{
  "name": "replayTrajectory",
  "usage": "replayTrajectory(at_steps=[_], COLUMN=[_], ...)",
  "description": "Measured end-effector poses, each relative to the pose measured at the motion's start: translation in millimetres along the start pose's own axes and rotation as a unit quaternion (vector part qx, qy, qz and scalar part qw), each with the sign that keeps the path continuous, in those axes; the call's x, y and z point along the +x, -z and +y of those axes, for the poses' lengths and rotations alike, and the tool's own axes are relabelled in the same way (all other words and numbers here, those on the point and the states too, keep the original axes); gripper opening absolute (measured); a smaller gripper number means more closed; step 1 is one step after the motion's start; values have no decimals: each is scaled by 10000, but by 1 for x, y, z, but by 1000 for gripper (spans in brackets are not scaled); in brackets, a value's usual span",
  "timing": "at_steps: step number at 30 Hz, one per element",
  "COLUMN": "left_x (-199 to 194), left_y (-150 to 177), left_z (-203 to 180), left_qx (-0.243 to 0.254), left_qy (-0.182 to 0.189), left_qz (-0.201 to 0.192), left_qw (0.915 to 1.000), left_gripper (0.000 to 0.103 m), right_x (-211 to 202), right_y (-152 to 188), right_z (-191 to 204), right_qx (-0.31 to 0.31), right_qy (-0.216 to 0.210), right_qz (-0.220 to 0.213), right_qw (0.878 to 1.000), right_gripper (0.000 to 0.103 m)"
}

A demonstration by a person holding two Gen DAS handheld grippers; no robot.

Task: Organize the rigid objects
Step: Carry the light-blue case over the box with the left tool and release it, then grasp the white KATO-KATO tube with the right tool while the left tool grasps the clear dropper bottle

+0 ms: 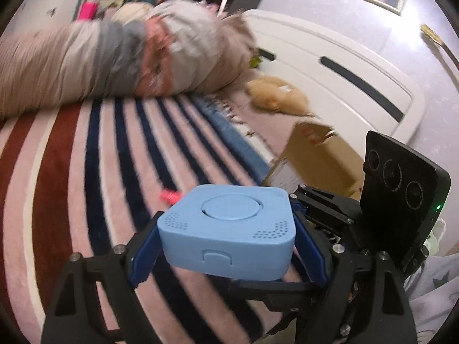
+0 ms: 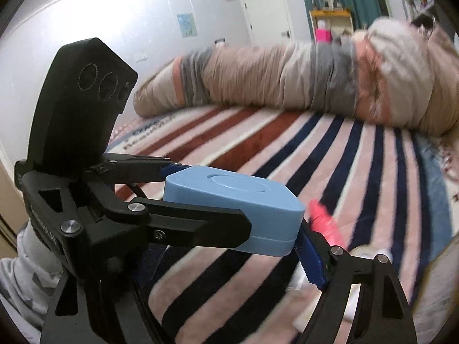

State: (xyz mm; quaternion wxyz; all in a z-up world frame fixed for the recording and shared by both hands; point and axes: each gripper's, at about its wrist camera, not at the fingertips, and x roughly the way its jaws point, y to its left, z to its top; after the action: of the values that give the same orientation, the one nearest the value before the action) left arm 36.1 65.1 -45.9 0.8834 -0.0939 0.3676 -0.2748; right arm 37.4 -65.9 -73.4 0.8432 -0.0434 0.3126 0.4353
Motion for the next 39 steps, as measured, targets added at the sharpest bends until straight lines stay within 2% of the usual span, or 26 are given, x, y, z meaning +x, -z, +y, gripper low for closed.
replayTrajectory(at_steps=[3,7,10,12,16,21,22,24,26,31,34,35,38,39], left_x=[-1,19,50,81,134,174,176,176,167,118,82,70,51,49], left_y=[-28,-62,-85,-99,-109,-112,-112,-112,-111,-113,-107,-100,-78,-70], left_z=[-36,-86,-124,-146,-182,-199,-200,-198,-194,-161,-125,-110,-74,-64], left_qx=[332,740,1017,1117,1307,1224,1219,1197,1187,1058,926,849,693,673], left_qy=[100,272,505,691,842,872,814,761,731,398,-367,-670,-1266,-1400], left_qz=[-11,87,280,542,1044,1557,1593,1584,1472,903,501,397,267,264], left_qw=[9994,9969,9931,9899,9823,9763,9763,9771,9792,9895,9938,9933,9892,9875], left_gripper=[83,83,83,83,83,83,84,86,88,90,90,90,90,90], right_x=[-36,-86,-122,-145,-171,-187,-188,-191,-194,-200,-194,-191,-170,-161], right_y=[-14,-25,-23,-16,0,18,20,21,23,23,13,9,-2,-1], right_z=[-2,-27,-57,-75,-116,-161,-165,-171,-174,-163,-134,-119,-79,-68], right_qx=[-60,290,516,537,803,1403,1433,1432,1464,1457,1019,788,235,162], right_qy=[227,398,632,947,1381,1386,1474,1929,2072,1753,1450,1339,997,833], right_qz=[-175,-256,-400,-448,-211,69,125,205,181,-44,-289,-352,-412,-385], right_qw=[9996,9985,9959,9930,9869,9803,9786,9705,9671,9737,9837,9872,9939,9957], right_gripper=[79,79,79,79,79,80,82,90,90,90,90,87,67,66])
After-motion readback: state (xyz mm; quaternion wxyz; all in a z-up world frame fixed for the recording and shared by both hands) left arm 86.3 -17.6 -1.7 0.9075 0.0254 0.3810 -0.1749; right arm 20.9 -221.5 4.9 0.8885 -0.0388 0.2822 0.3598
